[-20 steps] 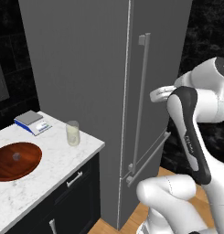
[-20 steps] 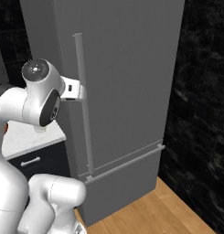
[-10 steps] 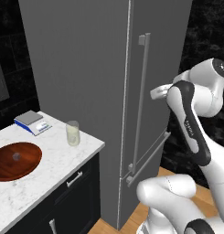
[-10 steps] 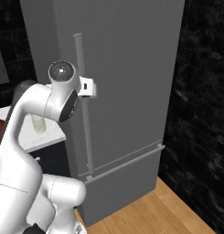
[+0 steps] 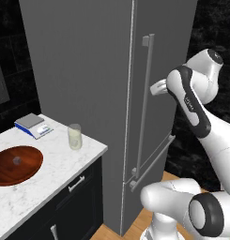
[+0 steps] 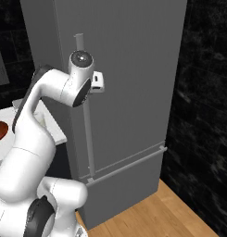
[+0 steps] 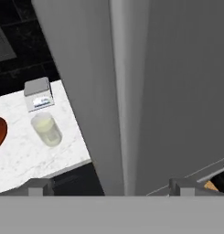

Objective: Grab a lemon wedge from the fridge and one ice cube from the ice bowl, and put them in the glass of lemonade.

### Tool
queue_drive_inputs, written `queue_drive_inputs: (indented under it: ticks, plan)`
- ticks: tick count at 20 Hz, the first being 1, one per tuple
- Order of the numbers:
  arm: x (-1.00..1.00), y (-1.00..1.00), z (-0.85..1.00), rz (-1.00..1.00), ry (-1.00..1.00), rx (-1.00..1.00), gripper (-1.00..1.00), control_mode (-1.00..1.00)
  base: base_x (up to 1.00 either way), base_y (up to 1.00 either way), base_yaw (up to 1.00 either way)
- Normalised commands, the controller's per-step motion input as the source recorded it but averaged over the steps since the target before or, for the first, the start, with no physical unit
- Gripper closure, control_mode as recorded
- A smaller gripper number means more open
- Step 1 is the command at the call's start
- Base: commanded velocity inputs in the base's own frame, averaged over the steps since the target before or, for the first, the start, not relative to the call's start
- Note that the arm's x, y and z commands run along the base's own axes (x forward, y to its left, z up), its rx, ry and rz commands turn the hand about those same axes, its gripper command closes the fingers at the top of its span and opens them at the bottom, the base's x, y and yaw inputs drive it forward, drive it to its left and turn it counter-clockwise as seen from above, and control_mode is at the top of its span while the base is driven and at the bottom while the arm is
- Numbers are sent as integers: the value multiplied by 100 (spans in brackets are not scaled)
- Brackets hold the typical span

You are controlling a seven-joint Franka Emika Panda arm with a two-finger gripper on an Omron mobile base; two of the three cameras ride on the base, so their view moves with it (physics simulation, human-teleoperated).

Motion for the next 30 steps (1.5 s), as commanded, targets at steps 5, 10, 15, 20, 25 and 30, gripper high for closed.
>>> queue_drive_inputs:
  ticks: [5,10,15,20,25,30]
  plan:
    - [72,13,-28,5,0,2,-100,-100,0,0,0]
    - [51,22,-20,3,0,1,-100,-100,0,0,0]
    - [46,23,-17,2,0,0,-100,-100,0,0,0]
    - [40,13,-24,1,0,1,-100,-100,0,0,0]
    - [25,3,-23,1,-1,3,-100,-100,0,0,0]
    - [43,-7,-7,8,0,9,-100,-100,0,0,0]
